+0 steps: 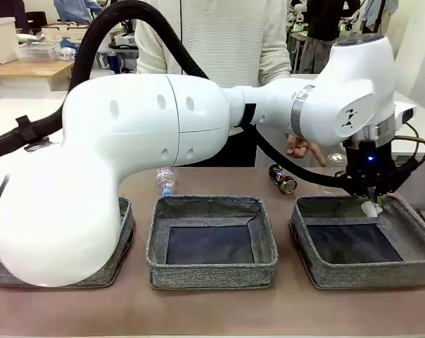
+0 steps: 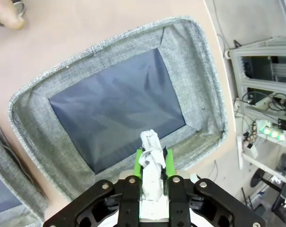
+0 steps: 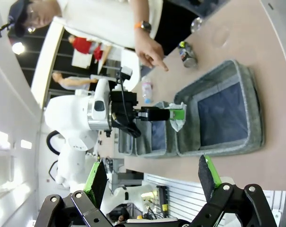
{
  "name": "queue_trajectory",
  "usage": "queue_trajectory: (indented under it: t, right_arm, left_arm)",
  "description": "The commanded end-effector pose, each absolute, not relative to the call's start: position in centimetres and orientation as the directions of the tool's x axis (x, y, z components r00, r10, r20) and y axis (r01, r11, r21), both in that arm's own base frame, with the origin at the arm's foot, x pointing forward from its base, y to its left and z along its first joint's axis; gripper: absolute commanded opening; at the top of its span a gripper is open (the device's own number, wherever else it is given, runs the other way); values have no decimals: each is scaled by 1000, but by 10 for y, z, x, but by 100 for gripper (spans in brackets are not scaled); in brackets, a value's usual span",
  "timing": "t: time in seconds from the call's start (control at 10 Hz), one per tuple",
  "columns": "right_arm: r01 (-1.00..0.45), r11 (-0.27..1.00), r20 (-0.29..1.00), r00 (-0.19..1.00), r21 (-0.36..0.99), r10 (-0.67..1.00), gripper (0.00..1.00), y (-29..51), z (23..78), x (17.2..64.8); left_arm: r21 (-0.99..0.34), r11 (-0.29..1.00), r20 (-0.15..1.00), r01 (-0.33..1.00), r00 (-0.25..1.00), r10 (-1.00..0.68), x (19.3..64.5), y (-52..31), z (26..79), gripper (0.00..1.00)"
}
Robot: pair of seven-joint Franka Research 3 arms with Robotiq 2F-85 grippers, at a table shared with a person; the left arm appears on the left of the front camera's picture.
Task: Sort the waste into the appropriate baskets.
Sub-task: Place the picked waste into the Fabric basket indicated by the person.
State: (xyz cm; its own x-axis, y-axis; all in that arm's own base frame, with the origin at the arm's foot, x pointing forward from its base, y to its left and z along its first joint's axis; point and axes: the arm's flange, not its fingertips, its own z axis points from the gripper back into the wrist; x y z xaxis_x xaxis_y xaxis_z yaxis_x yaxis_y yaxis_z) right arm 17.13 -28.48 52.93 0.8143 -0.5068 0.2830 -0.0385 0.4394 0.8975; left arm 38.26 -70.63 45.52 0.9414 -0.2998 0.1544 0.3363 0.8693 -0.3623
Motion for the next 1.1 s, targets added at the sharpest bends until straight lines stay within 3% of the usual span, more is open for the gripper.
queue_trajectory:
  t: [0.0, 0.1, 0.5, 0.6, 0.7, 1.0]
  right_arm:
    - [-39, 438, 287, 808, 898, -515, 100, -285, 530, 170]
    - [-39, 438, 287, 808, 898, -515, 100, -285, 530, 170]
    - [-39, 438, 287, 808, 898, -515, 100, -285, 530, 170]
    - [-39, 438, 287, 808, 898, -515, 100, -285, 530, 170]
    - [-39, 438, 287, 808, 898, -515, 100, -285, 530, 170]
    - [-38, 439, 283, 814, 897, -507, 100, -285, 529, 171]
  left_arm:
    - [-333, 878, 154, 343, 939, -309, 392, -723, 469, 89]
    - [-330, 880, 149, 341, 940, -308, 391, -723, 468, 100]
    - [-328, 883, 136, 335, 942, -307, 390, -719, 467, 100]
    - [-318, 886, 141, 337, 941, -307, 390, -718, 469, 93]
    - [-303, 890, 140, 342, 939, -313, 386, -714, 470, 93]
    - [-68, 919, 14, 387, 922, -387, 342, -671, 496, 93]
